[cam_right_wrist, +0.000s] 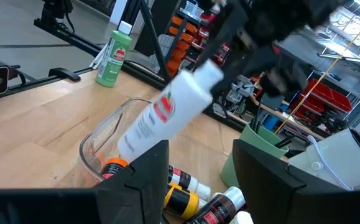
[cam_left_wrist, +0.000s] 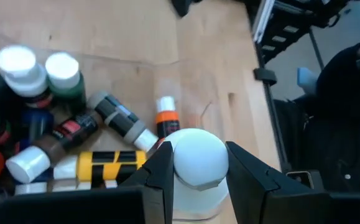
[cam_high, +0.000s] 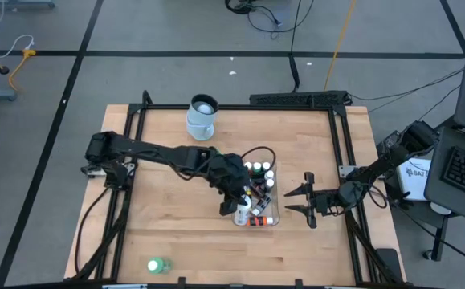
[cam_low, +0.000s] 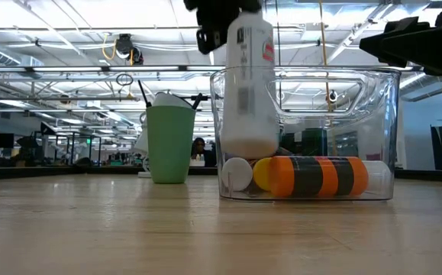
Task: Pick & Place Paint Supplies
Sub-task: Put the large white paint bottle into the transparent bin
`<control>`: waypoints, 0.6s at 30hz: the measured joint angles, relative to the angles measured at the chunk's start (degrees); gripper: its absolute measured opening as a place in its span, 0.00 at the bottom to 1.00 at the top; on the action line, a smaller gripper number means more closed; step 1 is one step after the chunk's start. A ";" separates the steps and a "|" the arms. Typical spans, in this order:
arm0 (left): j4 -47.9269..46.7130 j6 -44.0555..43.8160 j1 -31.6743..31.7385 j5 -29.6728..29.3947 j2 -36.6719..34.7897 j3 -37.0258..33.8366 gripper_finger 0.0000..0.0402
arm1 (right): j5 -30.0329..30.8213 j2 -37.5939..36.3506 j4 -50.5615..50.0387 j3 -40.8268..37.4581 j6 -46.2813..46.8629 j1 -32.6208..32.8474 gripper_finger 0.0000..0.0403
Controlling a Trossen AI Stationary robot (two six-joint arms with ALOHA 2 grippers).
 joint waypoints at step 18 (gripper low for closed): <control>1.01 19.49 -3.74 0.32 5.35 0.24 0.24 | 0.00 0.00 -0.46 0.01 0.00 -0.04 0.42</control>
